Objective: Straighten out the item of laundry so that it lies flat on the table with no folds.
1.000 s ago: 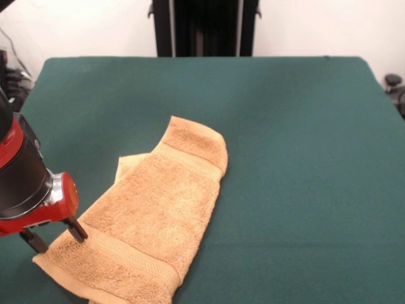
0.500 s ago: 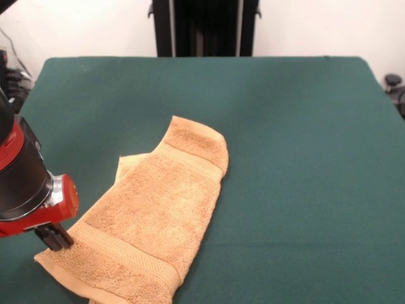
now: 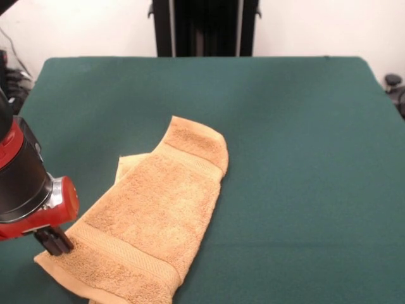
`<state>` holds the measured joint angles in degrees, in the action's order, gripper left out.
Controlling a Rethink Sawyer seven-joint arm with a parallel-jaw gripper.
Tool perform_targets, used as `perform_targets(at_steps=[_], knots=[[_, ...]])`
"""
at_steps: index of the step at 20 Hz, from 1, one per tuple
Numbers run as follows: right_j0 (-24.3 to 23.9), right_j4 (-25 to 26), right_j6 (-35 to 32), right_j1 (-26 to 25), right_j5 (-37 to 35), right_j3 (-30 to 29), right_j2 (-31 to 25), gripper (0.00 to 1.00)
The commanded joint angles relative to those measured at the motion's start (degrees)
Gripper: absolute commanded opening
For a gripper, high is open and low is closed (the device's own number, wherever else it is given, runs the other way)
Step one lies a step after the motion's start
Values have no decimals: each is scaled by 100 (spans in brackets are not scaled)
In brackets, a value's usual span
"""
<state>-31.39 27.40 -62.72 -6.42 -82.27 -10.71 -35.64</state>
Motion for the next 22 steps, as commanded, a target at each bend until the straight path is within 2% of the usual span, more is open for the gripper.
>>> perform_targets(at_steps=[1,4,5,12,17,22], knots=[[144,-216,-553,-119,461,-930,-208,0],[143,-185,-524,-140,339,-880,-207,0],[141,-189,-516,-157,290,-854,-225,100],[174,-22,-554,-162,131,-708,-243,100],[134,-179,-406,-148,480,-777,-309,100],[124,-127,-315,-128,419,-735,-327,100]])
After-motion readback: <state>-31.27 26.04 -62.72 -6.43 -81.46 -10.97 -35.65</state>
